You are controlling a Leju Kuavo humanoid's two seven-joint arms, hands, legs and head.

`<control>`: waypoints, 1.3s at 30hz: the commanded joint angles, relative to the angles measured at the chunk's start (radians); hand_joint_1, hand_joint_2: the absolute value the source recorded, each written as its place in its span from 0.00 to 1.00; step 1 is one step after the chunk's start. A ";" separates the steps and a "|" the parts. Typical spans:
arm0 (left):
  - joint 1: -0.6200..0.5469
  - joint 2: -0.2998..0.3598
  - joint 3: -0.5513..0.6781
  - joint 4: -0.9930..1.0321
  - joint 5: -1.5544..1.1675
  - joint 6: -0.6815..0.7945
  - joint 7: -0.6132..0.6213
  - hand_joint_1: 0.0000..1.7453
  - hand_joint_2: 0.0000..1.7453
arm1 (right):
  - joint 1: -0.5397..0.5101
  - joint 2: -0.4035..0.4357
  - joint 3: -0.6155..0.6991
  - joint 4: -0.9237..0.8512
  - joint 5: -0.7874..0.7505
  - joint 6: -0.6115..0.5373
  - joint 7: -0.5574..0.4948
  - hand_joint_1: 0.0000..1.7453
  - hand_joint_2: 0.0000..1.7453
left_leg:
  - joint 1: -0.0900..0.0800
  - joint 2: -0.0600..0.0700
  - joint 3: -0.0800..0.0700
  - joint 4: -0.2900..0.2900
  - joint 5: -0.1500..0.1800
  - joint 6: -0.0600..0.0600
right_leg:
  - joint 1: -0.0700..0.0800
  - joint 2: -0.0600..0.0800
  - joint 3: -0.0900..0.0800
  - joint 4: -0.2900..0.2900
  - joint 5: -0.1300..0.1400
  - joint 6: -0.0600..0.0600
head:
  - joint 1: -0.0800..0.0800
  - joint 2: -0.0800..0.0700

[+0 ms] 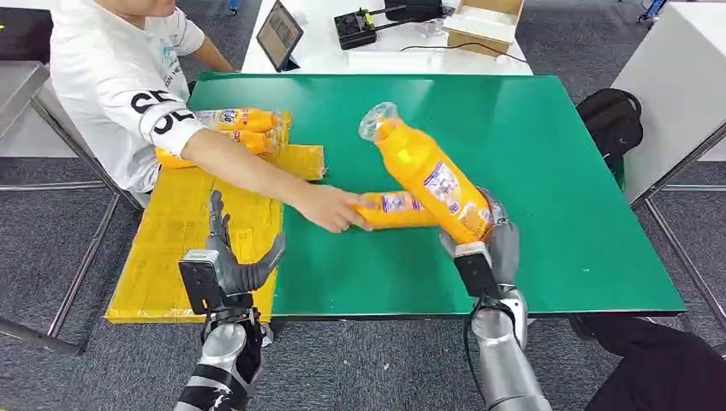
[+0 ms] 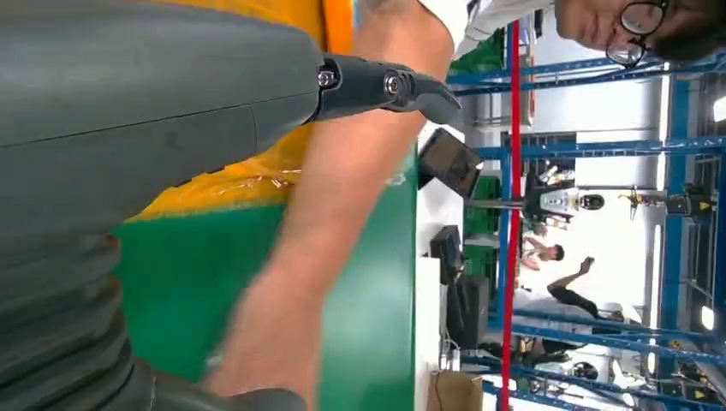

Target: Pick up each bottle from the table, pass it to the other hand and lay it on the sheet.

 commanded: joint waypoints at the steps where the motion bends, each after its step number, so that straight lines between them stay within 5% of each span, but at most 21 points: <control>1: -0.003 -0.025 0.019 0.094 0.047 -0.159 0.003 0.00 1.00 | 0.039 0.038 -0.075 -0.109 -0.028 -0.012 -0.026 1.00 1.00 | 0.000 0.000 0.006 -0.001 -0.002 0.001 | 0.001 -0.002 0.006 -0.001 -0.002 -0.003 | 0.000 0.000; 9: -0.003 -0.025 0.019 0.094 0.047 -0.159 0.003 0.00 1.00 | 0.039 0.038 -0.075 -0.109 -0.028 -0.012 -0.026 1.00 1.00 | 0.000 0.000 0.004 -0.001 -0.002 0.001 | 0.000 -0.001 0.004 0.000 -0.002 -0.003 | 0.000 0.000; 20: 0.062 -0.004 -0.122 0.004 0.205 -0.725 0.035 0.00 1.00 | 0.109 0.067 -0.001 -0.066 0.020 0.096 -0.105 1.00 1.00 | 0.000 0.002 0.006 -0.001 -0.003 0.001 | 0.001 0.000 0.006 -0.001 -0.003 -0.003 | 0.000 0.000; 39: 0.015 -0.019 -0.158 0.091 0.214 -0.784 0.041 0.00 1.00 | 0.118 0.137 0.343 0.224 0.105 0.034 -0.133 1.00 1.00 | 0.001 0.002 0.005 -0.001 -0.003 0.001 | 0.002 0.001 0.005 -0.002 -0.002 -0.003 | -0.001 0.000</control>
